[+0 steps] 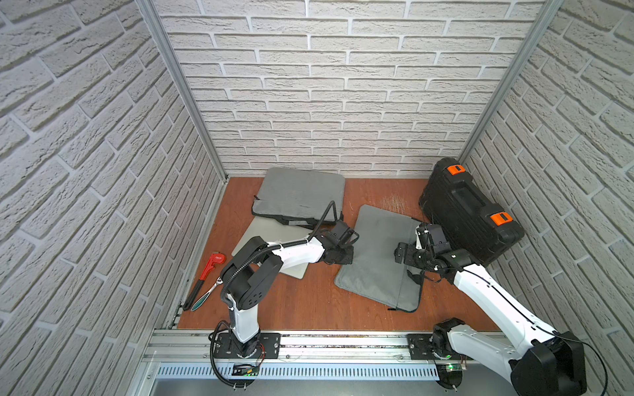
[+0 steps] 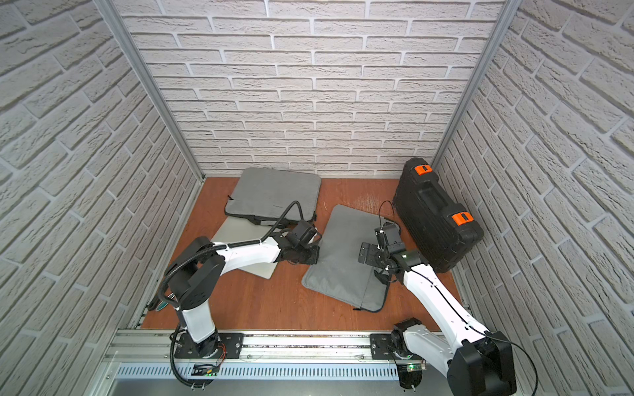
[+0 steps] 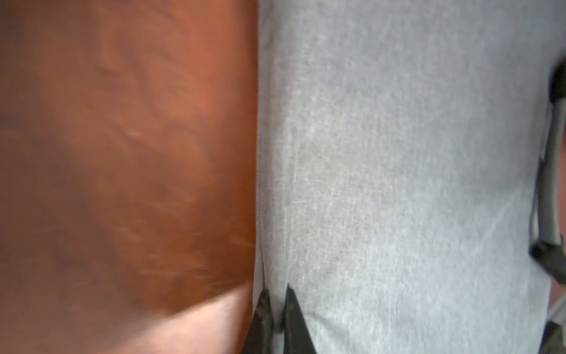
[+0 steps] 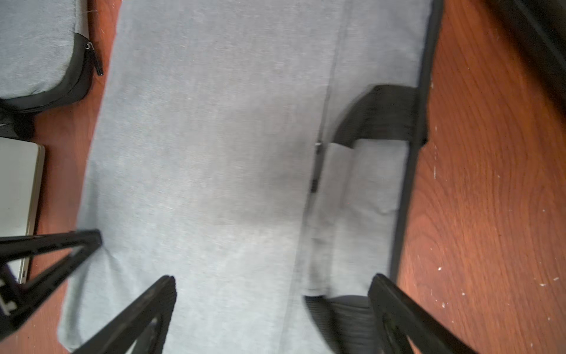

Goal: Open the zippered laptop bag and take out the laptop
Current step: Move the zippered laptop bag to the center of the board.

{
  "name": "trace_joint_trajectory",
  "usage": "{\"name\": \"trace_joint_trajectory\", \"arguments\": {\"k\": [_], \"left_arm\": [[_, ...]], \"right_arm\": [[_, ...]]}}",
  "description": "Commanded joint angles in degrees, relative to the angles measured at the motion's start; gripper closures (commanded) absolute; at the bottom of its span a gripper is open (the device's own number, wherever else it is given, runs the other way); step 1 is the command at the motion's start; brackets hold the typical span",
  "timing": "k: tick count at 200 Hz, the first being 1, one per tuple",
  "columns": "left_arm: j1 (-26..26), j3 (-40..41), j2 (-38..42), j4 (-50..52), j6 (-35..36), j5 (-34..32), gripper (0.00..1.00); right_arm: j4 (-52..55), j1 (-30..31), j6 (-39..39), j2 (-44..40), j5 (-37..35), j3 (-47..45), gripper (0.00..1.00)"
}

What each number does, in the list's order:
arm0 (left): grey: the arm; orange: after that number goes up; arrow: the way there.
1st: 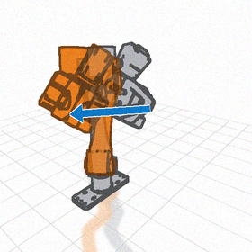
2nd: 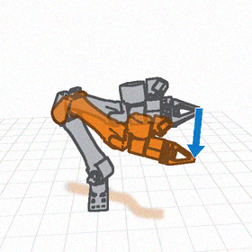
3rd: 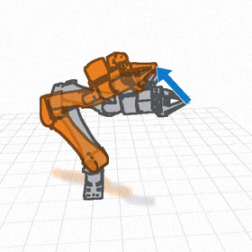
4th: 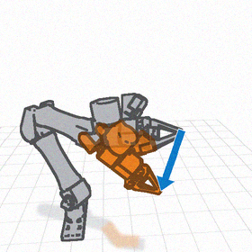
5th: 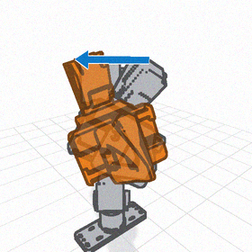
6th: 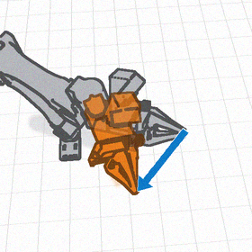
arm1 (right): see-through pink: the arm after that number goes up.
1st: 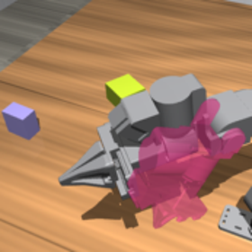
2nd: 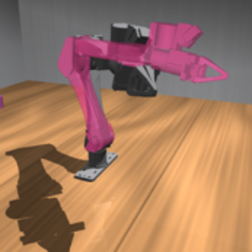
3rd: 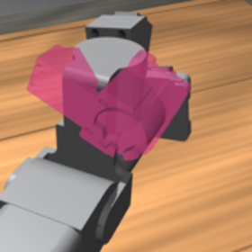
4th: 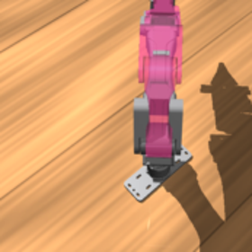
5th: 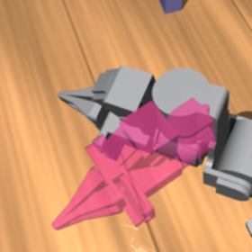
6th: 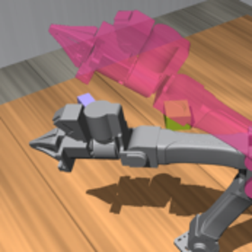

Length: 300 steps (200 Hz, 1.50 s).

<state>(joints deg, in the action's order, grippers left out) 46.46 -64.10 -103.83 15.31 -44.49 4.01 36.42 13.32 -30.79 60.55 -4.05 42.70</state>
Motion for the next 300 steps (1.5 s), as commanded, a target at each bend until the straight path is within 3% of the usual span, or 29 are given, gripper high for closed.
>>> {"name": "trace_joint_trajectory", "arguments": {"k": [1,50,66,80,113,155,214,253,300], "left_arm": [[-3.4,3.2,2.0,7.0,0.2,-9.4,1.00],[-5.5,5.3,5.2,4.4,-3.4,-12.6,1.00],[-5.5,5.0,5.2,2.8,-3.7,-11.4,0.84],[-5.2,5.0,5.7,2.4,-3.9,-11.0,0.63],[-4.2,6.3,8.8,3.4,-4.3,-10.8,0.46],[-1.3,8.4,12.2,6.6,-4.6,-11.4,0.39],[3.6,11.1,13.2,10.1,-5.8,-12.2,0.30],[3.7,11.9,11.3,8.9,-6.4,-12.3,0.28],[3.6,11.4,7.8,4.9,-5.8,-12.5,0.31]], "right_arm": [[-0.4,-0.3,0.3,0.3,-0.5,2.0,0.00],[-0.7,0.0,-0.8,-0.3,4.0,-0.1,0.00],[1.1,0.4,-1.4,-2.0,3.9,-1.5,0.02],[3.6,1.0,-2.5,-4.9,3.5,-2.8,0.09],[11.2,4.2,-6.6,-13.9,0.0,-6.2,0.28],[13.2,12.3,-14.1,-20.8,-0.9,-12.5,0.33],[11.9,27.9,-25.2,-20.5,-4.5,-17.1,0.36],[2.8,33.2,-27.2,-10.8,-4.6,-17.2,0.52],[-0.2,33.3,-23.3,1.7,-9.9,-11.0,0.57]]}}
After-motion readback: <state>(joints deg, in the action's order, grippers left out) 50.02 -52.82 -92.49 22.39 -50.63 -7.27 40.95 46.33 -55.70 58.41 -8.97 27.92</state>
